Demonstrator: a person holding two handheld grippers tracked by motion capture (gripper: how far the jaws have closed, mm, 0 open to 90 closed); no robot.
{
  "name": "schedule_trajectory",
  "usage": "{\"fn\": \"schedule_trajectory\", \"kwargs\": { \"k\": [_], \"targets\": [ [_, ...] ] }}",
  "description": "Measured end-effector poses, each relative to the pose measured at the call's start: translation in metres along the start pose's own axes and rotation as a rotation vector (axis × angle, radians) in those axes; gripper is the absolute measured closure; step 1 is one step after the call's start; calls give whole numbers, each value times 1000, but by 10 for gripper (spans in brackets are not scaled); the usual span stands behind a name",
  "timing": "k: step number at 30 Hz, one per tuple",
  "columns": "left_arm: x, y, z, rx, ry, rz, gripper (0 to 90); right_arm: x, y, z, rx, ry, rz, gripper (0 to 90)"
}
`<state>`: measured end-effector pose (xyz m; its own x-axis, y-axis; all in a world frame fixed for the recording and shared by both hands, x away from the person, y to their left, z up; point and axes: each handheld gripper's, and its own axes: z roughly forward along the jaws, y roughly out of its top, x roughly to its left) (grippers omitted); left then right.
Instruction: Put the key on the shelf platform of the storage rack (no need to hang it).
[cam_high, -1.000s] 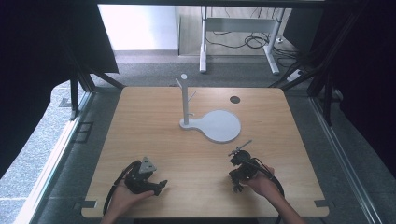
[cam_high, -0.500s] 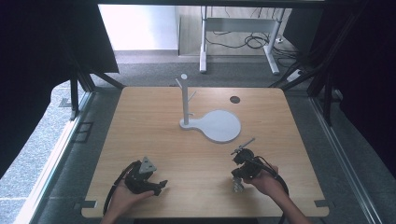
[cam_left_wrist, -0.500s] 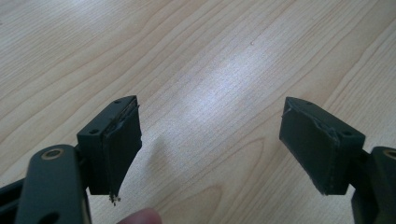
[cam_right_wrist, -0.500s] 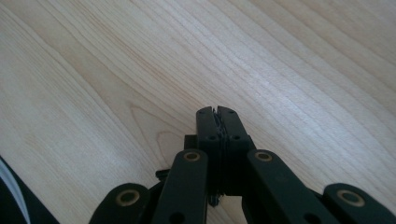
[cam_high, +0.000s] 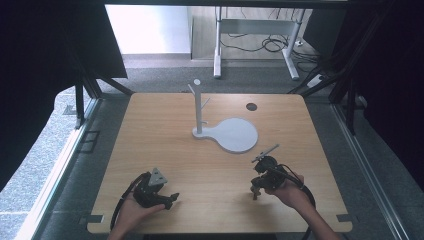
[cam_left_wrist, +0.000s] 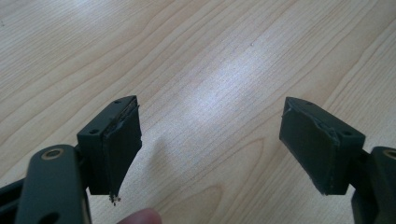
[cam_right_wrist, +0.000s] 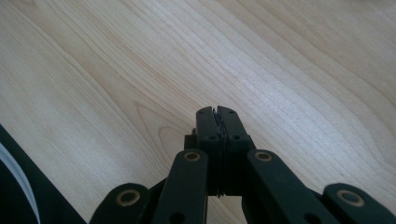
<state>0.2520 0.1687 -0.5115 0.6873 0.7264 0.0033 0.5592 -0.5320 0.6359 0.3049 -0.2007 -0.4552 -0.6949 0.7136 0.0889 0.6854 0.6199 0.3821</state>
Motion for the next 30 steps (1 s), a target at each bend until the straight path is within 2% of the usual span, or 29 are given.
{"fn": "schedule_trajectory", "kwargs": {
  "k": [11, 30],
  "targets": [
    [1, 0, 0, -1, -1, -3, 211, 1, 8, -15, -15, -20, -18, 895],
    [0, 0, 0, -3, 0, -6, 211, -3, 17, -27, -30, -28, -36, 896]
  ]
}}
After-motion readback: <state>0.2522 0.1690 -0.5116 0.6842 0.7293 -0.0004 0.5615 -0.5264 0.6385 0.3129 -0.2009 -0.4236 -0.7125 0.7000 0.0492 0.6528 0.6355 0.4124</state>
